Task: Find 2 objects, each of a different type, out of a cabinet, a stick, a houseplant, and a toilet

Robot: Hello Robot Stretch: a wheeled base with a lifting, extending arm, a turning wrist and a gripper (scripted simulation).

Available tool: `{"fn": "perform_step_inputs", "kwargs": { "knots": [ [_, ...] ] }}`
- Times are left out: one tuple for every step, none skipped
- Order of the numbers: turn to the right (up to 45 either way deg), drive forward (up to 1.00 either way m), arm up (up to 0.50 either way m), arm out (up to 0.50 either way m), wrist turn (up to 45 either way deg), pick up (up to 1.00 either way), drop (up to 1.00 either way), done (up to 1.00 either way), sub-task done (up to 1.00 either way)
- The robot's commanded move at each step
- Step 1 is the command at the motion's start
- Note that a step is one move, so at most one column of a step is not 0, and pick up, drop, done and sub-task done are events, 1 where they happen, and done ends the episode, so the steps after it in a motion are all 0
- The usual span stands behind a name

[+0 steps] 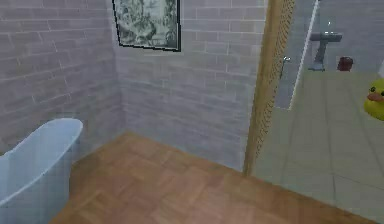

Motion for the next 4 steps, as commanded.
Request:
{"fn": "perform_step_inputs", "kwargs": {
  "knots": [
    [-45.0, 0.0, 0.0, 0.0, 0.0, 0.0, 0.0, 0.0, 0.0],
    [-45.0, 0.0, 0.0, 0.0, 0.0, 0.0, 0.0, 0.0, 0.0],
    [-45.0, 0.0, 0.0, 0.0, 0.0, 0.0, 0.0, 0.0, 0.0],
    [-24.0, 0.0, 0.0, 0.0, 0.0, 0.0, 0.0, 0.0, 0.0]
  ]
}}
